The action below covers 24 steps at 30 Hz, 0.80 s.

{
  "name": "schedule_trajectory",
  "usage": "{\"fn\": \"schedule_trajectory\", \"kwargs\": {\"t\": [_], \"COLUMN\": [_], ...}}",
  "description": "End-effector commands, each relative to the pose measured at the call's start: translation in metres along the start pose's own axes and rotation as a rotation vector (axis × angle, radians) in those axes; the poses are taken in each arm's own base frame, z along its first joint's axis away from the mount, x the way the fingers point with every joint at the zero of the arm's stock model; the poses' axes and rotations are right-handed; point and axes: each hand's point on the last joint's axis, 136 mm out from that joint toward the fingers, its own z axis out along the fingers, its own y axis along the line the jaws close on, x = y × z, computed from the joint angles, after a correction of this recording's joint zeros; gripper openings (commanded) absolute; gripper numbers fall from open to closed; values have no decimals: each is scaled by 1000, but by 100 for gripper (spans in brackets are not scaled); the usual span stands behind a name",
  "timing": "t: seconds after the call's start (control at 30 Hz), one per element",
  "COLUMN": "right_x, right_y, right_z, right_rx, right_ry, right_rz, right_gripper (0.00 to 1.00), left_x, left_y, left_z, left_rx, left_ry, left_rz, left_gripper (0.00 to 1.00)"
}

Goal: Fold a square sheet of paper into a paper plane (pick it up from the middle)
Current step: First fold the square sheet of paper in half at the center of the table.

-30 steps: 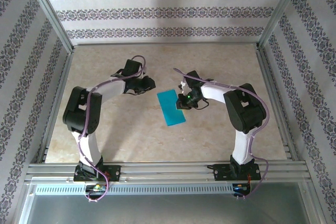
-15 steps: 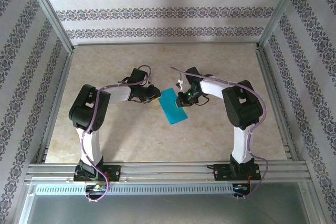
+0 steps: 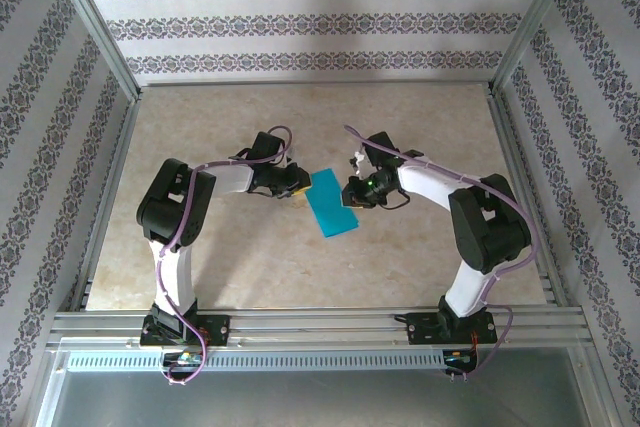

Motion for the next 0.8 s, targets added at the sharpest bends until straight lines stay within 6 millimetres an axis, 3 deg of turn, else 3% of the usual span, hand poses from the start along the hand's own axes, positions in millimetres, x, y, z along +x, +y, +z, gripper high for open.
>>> {"fn": "schedule_trajectory", "kwargs": {"t": [0.0, 0.13, 0.4, 0.77], "right_x": [2, -3, -3, 26], "right_y": [-8, -15, 4, -6], "right_z": [0, 3, 13, 28], "right_rx": [49, 69, -26, -20], "right_ry": [-36, -46, 1, 85], "right_rz": [66, 83, 62, 108], "right_gripper": [22, 26, 23, 19], "left_x": [-1, 3, 10, 13], "left_y": [-25, -28, -28, -27], "left_z": [-1, 1, 10, 15], "left_rx": [63, 73, 69, 67], "left_ry": [-4, 10, 43, 58], "left_rz": [42, 52, 56, 57], "left_gripper": [21, 22, 21, 22]}}
